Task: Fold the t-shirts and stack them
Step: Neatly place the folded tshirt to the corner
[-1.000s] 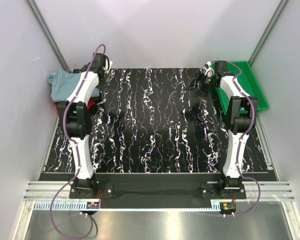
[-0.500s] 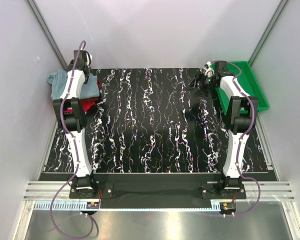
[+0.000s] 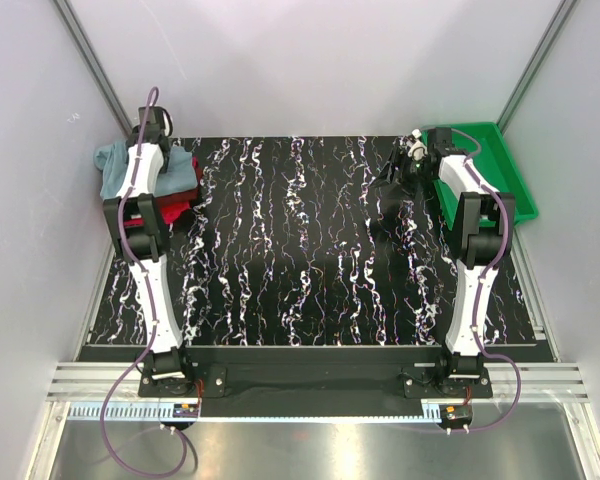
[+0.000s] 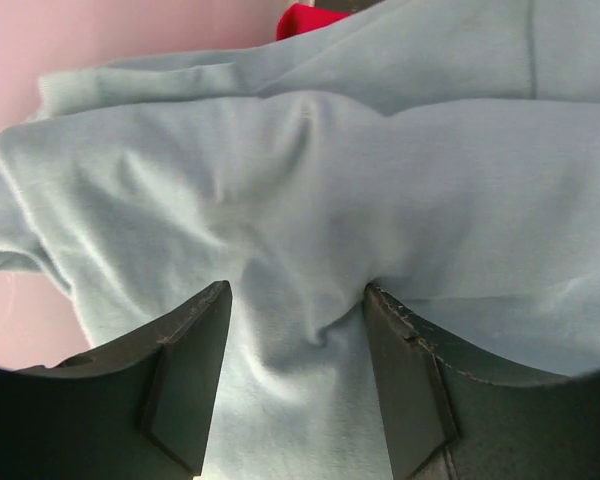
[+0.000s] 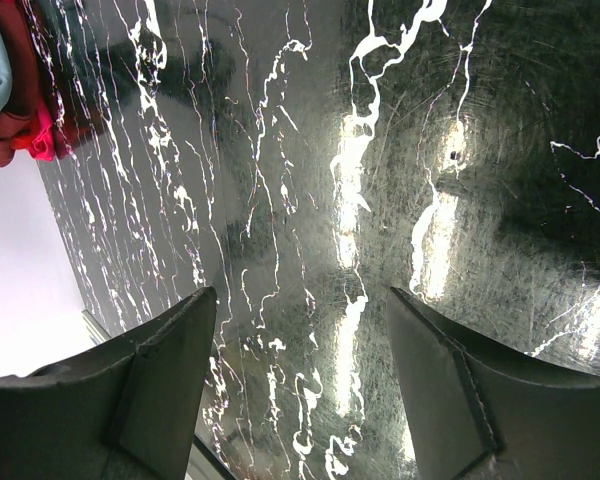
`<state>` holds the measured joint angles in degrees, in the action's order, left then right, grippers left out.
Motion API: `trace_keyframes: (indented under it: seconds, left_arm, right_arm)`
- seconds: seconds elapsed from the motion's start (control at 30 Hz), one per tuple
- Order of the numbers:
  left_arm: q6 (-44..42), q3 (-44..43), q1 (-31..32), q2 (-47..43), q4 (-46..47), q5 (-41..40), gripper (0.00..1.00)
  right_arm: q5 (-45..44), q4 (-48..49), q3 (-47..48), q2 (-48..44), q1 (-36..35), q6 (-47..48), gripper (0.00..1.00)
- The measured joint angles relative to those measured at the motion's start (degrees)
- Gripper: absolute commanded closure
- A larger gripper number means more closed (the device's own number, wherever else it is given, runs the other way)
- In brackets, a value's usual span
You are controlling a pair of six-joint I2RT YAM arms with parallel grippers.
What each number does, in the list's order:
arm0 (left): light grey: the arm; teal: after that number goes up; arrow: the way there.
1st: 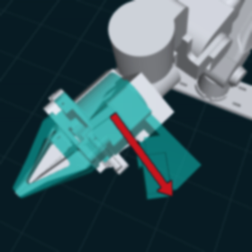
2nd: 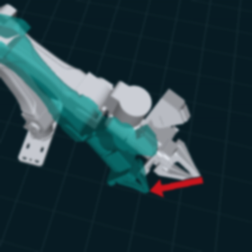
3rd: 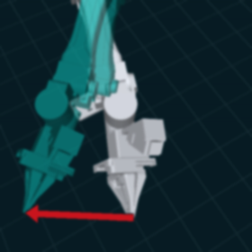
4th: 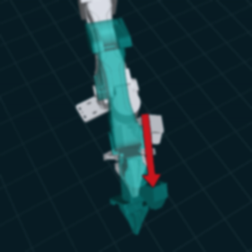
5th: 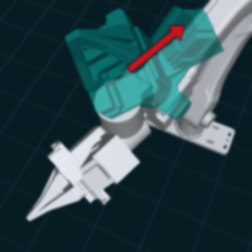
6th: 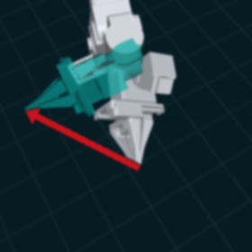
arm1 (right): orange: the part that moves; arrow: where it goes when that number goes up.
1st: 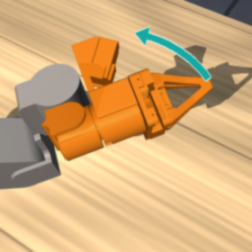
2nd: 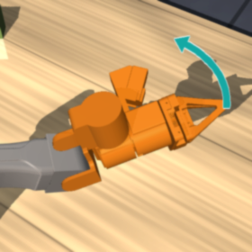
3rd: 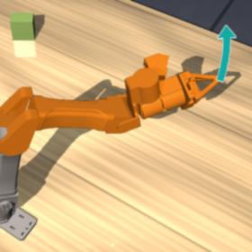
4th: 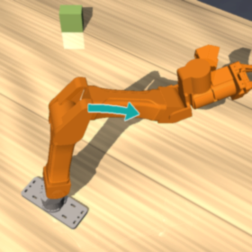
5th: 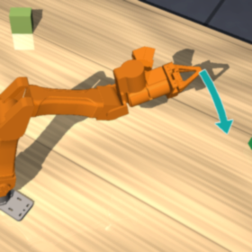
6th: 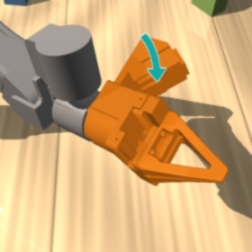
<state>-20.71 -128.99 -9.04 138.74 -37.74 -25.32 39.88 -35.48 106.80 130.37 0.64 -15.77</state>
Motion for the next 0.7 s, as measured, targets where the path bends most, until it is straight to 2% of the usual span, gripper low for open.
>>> trace_keyframes:
  seconds: [0.53,0.7]
  left_arm:
    - [-0.2,-2.5,-2.0,-0.8,1.9,-2.8,0.39]
    - [1.2,-3.3,-2.2,-3.5,-0.2,1.2,0.39]
  right_arm:
    - [0.0,0.1,-0.2,0.0,0.0,0.2,0.24]
    - [-0.1,0.1,-0.2,0.0,0.0,0.1,0.24]
